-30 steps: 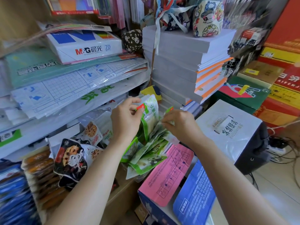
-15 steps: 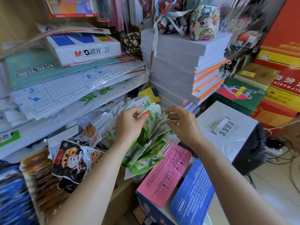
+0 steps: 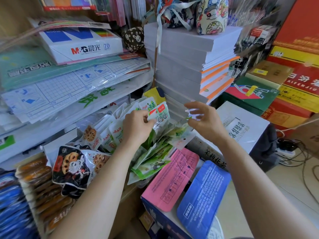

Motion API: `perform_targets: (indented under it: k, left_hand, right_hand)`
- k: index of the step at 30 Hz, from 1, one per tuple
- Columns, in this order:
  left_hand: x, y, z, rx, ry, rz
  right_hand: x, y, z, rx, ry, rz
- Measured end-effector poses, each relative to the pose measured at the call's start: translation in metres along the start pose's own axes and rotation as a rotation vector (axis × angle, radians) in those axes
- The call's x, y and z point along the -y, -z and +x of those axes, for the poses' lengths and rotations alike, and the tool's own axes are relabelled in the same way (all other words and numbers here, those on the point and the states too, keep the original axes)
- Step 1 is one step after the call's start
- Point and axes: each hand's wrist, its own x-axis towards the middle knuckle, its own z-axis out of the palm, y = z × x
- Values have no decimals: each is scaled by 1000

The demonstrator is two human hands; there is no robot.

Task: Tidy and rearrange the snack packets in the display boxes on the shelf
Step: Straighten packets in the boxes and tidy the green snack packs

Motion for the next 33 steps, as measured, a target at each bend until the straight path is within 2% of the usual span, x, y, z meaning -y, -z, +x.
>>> perform_targets:
  k: [2, 4, 9, 13, 17, 19, 23, 26, 30, 33]
  left_hand:
    - [4, 1, 0, -4, 32, -57]
    - [3, 0, -1, -19, 25, -59]
    - [-1, -4, -6, -90, 28, -51]
    - [-2, -4, -3, -130, -6, -58]
    - [4, -9, 2, -56, -25, -54]
    - [7, -9, 2, 6, 6, -104]
    - [-3, -3, 3, 116, 56, -238]
    - [-12, 3, 0, 203, -67, -59]
    - [-15, -3, 0, 46, -160, 95]
    - [-9, -7, 2, -29, -131, 116]
  right_hand:
    - [-10, 5, 1, 107, -7, -157]
    - [-15, -1, 2, 143, 46, -230]
    - [-5, -17, 7, 47, 132, -261]
    - [8, -10, 12, -132, 246, -265]
    - [16, -25, 6, -58, 324, -311]
    - [14, -34, 5, -3, 302, -331]
    - [11, -33, 9, 40, 192, -204]
    - [12, -27, 7, 79, 125, 60]
    - [19, -14, 4, 37, 90, 280]
    - [7, 6, 5, -67, 54, 166]
